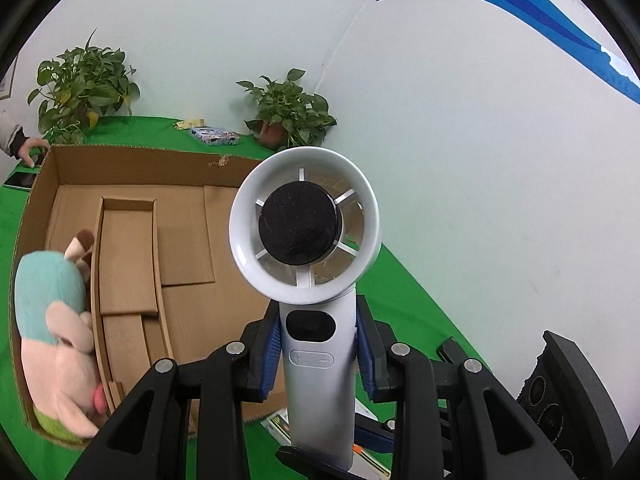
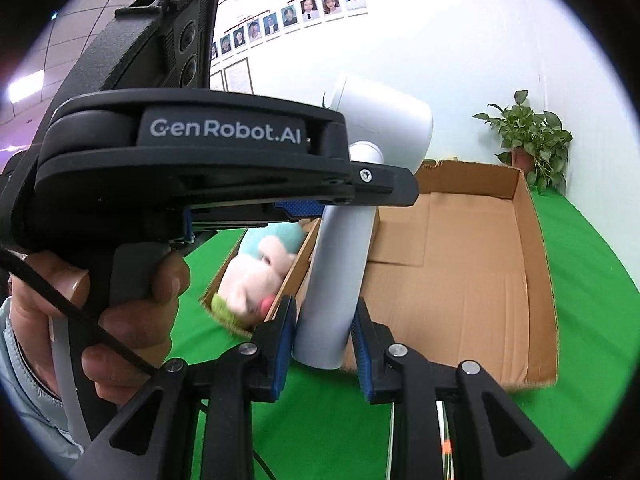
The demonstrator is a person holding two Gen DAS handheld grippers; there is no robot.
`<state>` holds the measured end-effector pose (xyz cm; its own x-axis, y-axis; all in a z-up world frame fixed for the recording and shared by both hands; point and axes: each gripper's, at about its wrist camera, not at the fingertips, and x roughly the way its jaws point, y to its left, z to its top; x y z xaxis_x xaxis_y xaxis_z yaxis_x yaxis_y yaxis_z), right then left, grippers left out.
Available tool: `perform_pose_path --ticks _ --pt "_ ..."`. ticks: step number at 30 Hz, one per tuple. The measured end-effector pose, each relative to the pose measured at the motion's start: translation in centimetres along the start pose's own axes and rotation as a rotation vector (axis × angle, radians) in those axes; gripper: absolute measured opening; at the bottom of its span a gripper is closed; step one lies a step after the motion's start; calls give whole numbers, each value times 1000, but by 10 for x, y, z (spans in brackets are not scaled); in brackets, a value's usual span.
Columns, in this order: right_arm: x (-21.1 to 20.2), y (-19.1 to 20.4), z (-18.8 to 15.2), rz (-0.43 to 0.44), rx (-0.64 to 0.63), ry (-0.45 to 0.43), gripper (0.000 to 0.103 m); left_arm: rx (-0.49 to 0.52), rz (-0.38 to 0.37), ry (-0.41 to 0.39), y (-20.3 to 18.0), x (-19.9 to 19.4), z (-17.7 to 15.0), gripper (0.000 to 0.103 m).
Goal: Organize objects
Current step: 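Carry the hair dryer with both grippers into the large box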
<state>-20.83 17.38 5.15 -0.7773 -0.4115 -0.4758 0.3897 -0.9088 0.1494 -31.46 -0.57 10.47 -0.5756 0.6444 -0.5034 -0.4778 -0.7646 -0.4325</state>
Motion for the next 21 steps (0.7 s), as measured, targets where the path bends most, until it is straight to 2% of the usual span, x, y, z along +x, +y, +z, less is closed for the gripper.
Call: perform_pose_path --ticks 3,5,9,15,21 --pt "11 -5 6 2 9 15 26 -16 7 13 14 14 9 29" --pt "13 5 7 5 14 35 26 -42 3 29 33 30 12 29" --pt "37 0 10 30 35 96 26 -83 20 59 80 74 10 29" --pt "72 -10 4 69 82 186 26 -138 55 120 127 117 -2 29" --pt "111 -34 -17 110 172 280 26 -202 105 214 162 157 -23 29"
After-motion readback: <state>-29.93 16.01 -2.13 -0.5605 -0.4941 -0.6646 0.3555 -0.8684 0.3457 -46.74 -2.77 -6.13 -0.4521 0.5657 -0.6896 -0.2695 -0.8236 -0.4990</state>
